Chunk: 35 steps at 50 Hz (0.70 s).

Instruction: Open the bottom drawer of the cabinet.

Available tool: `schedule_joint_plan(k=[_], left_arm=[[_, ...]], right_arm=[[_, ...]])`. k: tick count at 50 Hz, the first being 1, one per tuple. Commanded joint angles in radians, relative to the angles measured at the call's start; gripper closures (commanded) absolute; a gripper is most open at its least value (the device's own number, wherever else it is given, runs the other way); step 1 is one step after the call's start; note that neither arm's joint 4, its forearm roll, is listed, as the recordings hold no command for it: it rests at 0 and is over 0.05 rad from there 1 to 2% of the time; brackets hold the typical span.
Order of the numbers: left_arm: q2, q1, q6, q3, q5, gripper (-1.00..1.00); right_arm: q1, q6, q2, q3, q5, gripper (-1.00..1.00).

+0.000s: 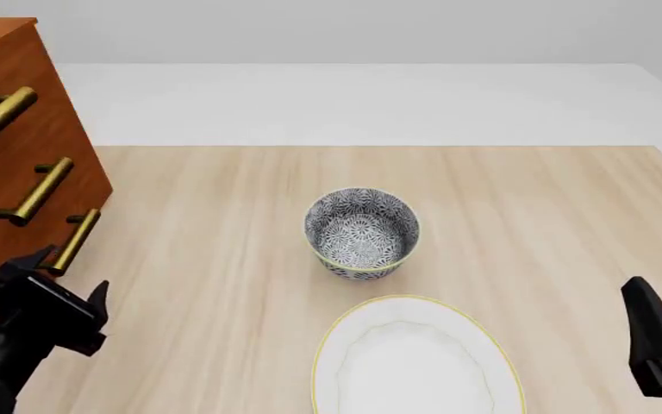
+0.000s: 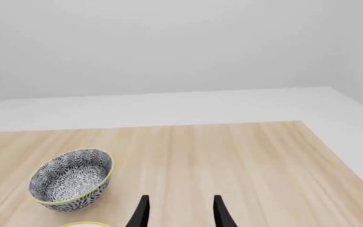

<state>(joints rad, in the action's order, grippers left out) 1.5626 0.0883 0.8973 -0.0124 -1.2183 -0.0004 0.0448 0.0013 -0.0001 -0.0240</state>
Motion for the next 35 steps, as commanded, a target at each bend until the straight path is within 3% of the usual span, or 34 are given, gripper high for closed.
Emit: schedule_joint_plan(k=[1, 19, 35], left_arm=[[0.054, 0.017, 0.037, -0.034, -0.002, -1.00], [0.168, 0.055, 0.108, -0.130, -0.002, -1.00], [0.204, 0.094, 0.161, -0.160, -0.002, -1.00]], right_arm=[[-0.003, 0.002, 0.000, 0.000, -0.005, -1.00], [-0.008, 0.005, 0.002, 0.000, -0.008, -1.00], [-0.008, 0.009, 0.002, 0.000, -0.016, -1.00]])
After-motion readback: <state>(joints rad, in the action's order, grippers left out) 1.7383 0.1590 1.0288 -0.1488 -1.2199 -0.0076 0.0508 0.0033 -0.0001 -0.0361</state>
